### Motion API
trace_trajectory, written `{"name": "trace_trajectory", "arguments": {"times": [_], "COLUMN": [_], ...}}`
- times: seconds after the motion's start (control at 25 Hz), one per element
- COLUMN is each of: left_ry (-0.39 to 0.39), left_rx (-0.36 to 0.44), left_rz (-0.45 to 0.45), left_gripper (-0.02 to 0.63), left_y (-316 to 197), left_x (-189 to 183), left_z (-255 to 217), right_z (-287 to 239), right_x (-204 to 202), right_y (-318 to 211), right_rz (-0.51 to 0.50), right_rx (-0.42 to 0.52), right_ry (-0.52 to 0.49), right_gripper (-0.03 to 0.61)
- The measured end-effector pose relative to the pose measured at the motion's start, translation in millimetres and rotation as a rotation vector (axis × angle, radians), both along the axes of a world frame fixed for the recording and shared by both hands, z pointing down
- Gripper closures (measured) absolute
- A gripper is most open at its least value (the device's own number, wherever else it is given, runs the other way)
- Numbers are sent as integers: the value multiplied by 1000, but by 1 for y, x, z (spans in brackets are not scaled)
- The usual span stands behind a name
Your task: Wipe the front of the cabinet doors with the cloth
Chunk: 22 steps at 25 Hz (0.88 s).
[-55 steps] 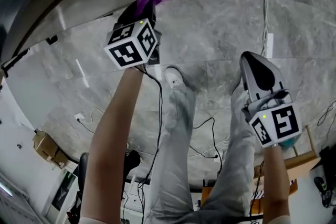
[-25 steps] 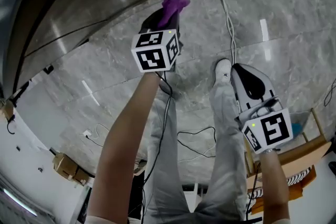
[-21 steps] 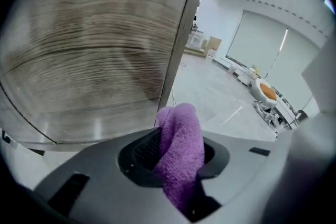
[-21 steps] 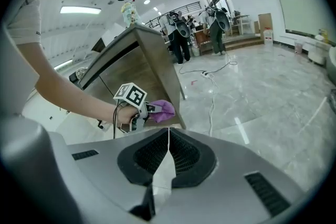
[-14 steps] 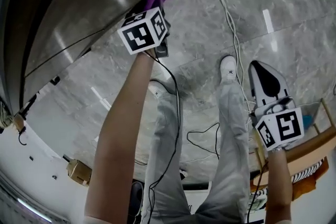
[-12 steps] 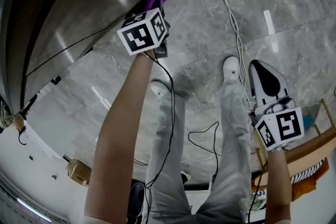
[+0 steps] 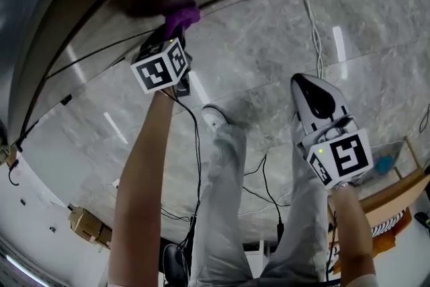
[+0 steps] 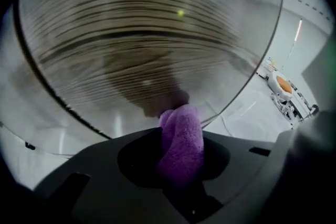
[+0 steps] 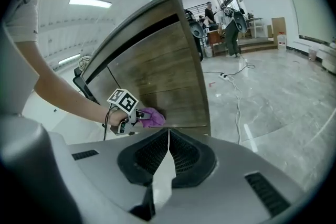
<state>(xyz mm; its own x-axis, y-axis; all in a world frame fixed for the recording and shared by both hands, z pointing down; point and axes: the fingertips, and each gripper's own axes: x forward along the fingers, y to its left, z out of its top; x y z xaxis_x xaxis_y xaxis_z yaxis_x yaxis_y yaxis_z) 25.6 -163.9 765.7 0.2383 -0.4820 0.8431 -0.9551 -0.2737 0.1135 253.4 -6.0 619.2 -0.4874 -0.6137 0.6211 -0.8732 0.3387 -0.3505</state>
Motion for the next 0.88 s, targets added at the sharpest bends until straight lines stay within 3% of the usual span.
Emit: {"name": "trace_trajectory", "arguments": {"times": [0.24, 0.48, 0.64, 0.76, 0.88], "left_ry": [-44, -85, -99, -84, -33], "left_rx": [-24, -32, -77, -106, -134], "left_rz": [-113, -131, -80, -13, 24], "left_gripper": [509, 510, 510, 510, 510], "left_y": [8, 36, 71, 88, 91], "left_x": [-101, -139, -109, -55, 14], "left_z": [2, -3, 6, 15, 26], "right_z": [2, 3, -5, -12, -14], "right_x": [-68, -106, -107, -84, -35], "right_y": [-8, 1, 4, 6, 9], "right_rz": [-54, -95, -136, -168, -182], "right_rx": [2, -16, -10, -1, -2], "right_ry": [-20, -51, -80, -77, -42], "right_gripper": [551, 551, 551, 551, 551]}}
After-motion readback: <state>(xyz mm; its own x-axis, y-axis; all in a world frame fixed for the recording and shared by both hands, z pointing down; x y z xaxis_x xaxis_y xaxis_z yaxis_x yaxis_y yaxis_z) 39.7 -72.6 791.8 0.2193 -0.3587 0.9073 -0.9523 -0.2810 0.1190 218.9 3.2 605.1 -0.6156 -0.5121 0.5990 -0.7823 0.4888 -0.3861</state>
